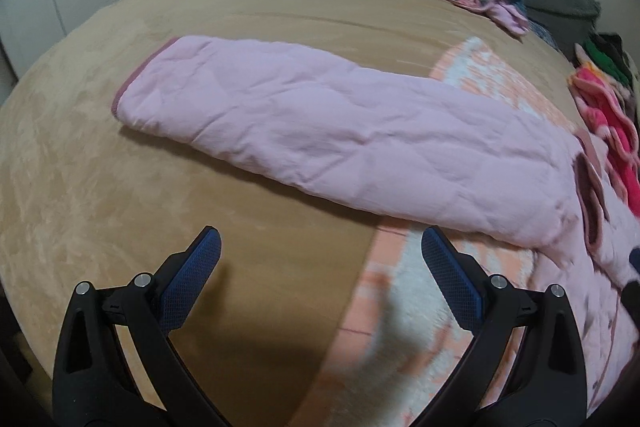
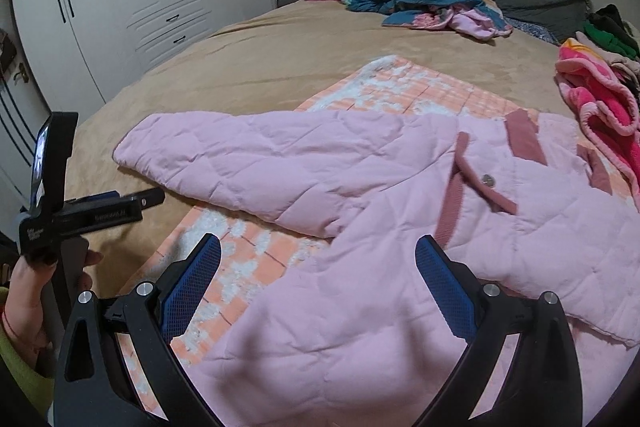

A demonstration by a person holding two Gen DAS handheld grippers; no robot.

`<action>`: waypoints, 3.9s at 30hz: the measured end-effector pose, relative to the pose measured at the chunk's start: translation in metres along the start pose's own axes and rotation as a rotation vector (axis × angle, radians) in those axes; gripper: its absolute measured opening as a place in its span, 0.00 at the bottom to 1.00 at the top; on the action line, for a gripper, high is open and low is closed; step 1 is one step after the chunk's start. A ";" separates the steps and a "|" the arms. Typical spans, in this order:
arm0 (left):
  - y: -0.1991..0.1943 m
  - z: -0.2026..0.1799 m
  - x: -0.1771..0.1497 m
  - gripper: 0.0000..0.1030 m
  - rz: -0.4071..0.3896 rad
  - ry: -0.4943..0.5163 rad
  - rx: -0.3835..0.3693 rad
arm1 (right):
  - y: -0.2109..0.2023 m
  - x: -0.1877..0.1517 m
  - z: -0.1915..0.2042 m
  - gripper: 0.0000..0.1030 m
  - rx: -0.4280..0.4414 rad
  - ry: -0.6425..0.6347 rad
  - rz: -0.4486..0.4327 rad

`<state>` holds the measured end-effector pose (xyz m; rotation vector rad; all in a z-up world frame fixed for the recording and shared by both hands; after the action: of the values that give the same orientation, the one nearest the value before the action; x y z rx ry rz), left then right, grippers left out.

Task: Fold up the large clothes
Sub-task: 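Grasp the sleeve near its ribbed mauve cuff with the left gripper, then lift the held sleeve and carry it over the folded coat, then lay the sleeve onto the folded panel and open the left gripper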

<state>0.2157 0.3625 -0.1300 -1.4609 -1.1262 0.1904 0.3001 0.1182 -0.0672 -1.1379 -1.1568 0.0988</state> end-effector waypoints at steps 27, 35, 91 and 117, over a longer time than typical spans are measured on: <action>0.057 0.083 0.077 0.85 0.015 -0.464 -0.068 | 0.027 -0.021 0.011 0.95 0.094 0.050 0.045; 0.053 0.080 0.091 0.36 -0.054 -0.437 -0.037 | 0.000 -0.035 -0.008 0.95 0.088 0.125 0.020; -0.190 -0.214 0.032 0.12 -0.318 0.185 -0.263 | -0.212 -0.122 -0.141 0.94 -0.102 0.390 -0.255; -0.212 -0.366 -0.141 0.06 -0.210 0.589 -0.496 | -0.257 -0.199 -0.208 0.95 -0.221 0.523 -0.242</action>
<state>0.2854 -0.0266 0.0774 -1.6566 -0.8520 -0.6715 0.2459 -0.2576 0.0021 -1.1173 -0.8361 -0.4984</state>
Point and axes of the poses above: each gripper's, at about its wrist camera, not at the fingertips, and y roughly the way its jaws point, z to its left, x to its top, the point moved 6 cm from there along y, roughly the way its jaws point, and after that the axes turned 15 degrees about -y, right-handed, at the moved point
